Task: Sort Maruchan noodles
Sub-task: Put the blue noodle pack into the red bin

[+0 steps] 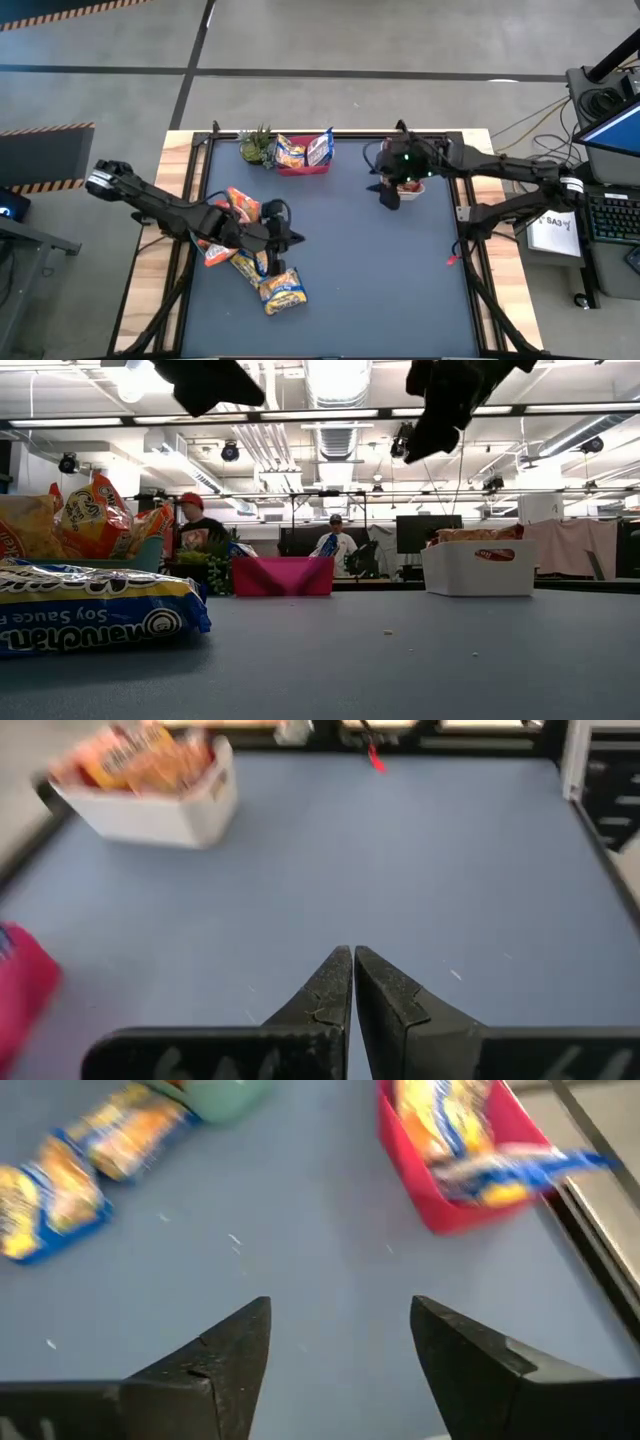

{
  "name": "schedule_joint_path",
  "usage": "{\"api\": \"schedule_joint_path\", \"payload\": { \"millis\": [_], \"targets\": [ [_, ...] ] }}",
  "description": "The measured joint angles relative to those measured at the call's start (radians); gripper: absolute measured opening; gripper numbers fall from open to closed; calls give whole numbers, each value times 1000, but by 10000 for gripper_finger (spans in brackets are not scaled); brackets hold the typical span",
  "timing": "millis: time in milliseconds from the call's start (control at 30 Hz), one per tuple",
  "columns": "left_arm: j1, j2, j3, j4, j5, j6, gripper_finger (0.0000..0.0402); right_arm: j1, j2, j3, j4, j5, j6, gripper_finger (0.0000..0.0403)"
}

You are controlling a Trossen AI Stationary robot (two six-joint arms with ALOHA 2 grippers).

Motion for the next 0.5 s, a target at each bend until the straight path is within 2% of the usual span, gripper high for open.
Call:
{"api": "schedule_joint_path", "payload": {
  "millis": [200,500],
  "targets": [
    [-66,0,25,-150,15,-158,0,139,-6,-128,284,0,39,204],
    [-127,41,19,-172,20,-234,8,290,5,-316,810,12,38,182]
  ]
}}
